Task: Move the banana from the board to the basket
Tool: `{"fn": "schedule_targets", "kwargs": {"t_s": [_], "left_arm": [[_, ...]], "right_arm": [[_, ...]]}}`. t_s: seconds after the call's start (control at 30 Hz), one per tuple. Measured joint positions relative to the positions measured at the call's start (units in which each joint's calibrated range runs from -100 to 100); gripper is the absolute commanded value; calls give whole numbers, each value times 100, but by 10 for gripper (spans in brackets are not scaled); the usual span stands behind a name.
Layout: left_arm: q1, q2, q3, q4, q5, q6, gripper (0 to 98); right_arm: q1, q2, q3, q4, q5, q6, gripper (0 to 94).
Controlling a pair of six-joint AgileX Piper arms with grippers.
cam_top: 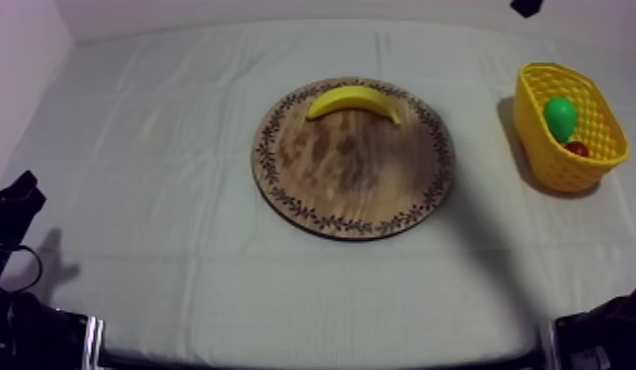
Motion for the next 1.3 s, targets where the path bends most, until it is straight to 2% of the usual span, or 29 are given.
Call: {"fn": "schedule_targets", "kwargs": {"t_s": [0.23,0.43,0.53,0.73,0.9,1.1,1.3], "left_arm": [[0,0,0,0,0,0,1],[0,0,0,0,0,0,1],[0,0,0,0,0,0,1],[0,0,0,0,0,0,1],[0,0,0,0,0,0,1],[0,0,0,0,0,0,1],[0,0,0,0,0,0,1]], "right_arm": [[-214,1070,-1120,-119,823,343,106],[-343,1662,-1690,-95,1150,490,174],[-401,1833,-1775,-64,1273,545,274],[-459,2033,-1819,76,1300,476,550],[-528,2139,-1929,155,1331,419,704],[-626,2268,-2131,182,1330,393,792],[-691,2423,-2187,204,1281,382,808]]}}
